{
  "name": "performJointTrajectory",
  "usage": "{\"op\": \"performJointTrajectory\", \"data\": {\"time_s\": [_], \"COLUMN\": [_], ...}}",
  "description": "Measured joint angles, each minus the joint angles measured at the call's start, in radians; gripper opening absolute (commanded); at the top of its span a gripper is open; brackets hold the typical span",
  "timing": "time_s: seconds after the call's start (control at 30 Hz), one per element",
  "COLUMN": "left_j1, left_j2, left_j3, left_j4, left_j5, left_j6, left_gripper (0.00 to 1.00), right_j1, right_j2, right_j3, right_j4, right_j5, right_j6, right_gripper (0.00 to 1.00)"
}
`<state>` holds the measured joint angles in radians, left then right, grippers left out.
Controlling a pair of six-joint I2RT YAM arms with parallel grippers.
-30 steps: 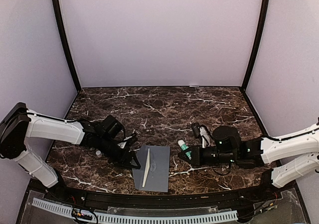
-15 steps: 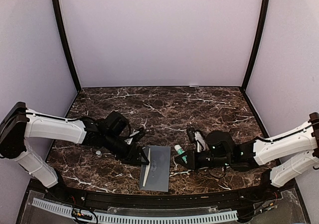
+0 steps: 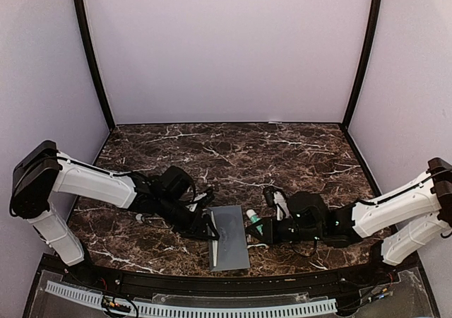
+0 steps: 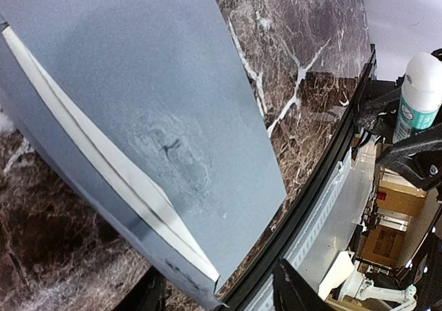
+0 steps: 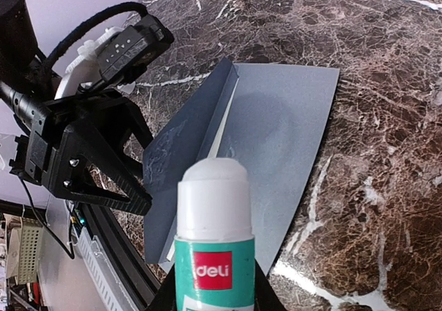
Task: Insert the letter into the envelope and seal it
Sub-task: Seal the envelope flap on the envelope.
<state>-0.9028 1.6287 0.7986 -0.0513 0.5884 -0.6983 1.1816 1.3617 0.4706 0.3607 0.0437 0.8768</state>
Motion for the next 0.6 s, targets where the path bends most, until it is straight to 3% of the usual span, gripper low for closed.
{"op": "performJointTrajectory", "data": {"time_s": [0.6], "left_j1": [-0.012], "left_j2": [0.043], "left_j3": [0.019], "left_j4": [0.115], "left_j5": [0.002], "left_j6": [-0.031], "left_gripper": [0.49], "right_j1": [0.005], "right_j2": [0.111], "right_j3": [0.0], "right_j4": [0.073], "right_j5": [-0.006], "right_j6": [0.02], "right_gripper": [0.0]}}
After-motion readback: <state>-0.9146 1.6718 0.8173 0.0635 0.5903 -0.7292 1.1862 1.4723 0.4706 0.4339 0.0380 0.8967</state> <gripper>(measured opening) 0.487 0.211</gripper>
